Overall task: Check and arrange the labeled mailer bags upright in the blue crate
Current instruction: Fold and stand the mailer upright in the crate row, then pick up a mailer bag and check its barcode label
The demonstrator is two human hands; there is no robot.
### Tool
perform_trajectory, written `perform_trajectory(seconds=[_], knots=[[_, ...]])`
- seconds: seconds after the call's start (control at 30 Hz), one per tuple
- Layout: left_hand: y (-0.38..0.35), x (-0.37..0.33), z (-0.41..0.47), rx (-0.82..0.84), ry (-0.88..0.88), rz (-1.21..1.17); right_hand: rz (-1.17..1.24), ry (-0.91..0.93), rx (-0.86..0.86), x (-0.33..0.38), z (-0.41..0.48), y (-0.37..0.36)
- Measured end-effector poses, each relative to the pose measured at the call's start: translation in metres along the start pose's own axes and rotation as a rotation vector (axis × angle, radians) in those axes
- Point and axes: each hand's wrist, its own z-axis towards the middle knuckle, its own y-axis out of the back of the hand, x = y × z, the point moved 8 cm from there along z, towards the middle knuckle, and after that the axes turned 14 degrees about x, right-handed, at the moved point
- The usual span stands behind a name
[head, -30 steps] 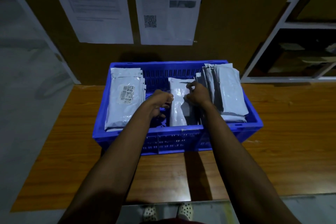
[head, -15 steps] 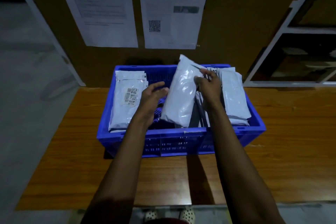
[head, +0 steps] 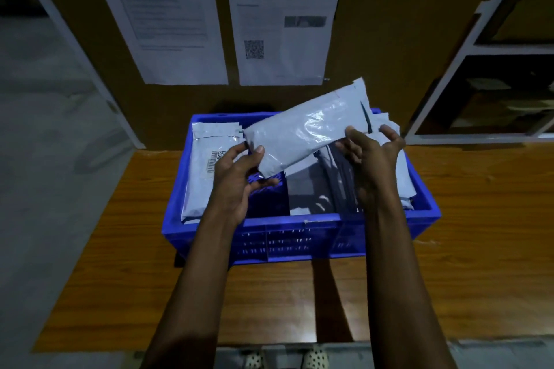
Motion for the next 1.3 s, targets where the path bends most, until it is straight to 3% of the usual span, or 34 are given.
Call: perform_trajectory(seconds=[0.2, 0.7, 1.0, 1.3], knots=[[0.021, -0.013, -0.002, -0.028, -0.021, 0.083, -0.253, -0.097, 0.069, 0.007, 0.0, 0.01], [0.034, -0.032, -0.017, -0.074, -0.082, 0.189, -0.31, -0.065, 0.121, 0.009, -0.01, 0.022], [0.03, -0.041, -0.021, -0.102, -0.117, 0.226, -0.411, 0.002, 0.196, 0.017, -0.006, 0.021], [0.036, -0.048, -0.018, -0.037, -0.172, 0.272, -0.784, 0.206, 0.397, 0.037, -0.012, 0.015]])
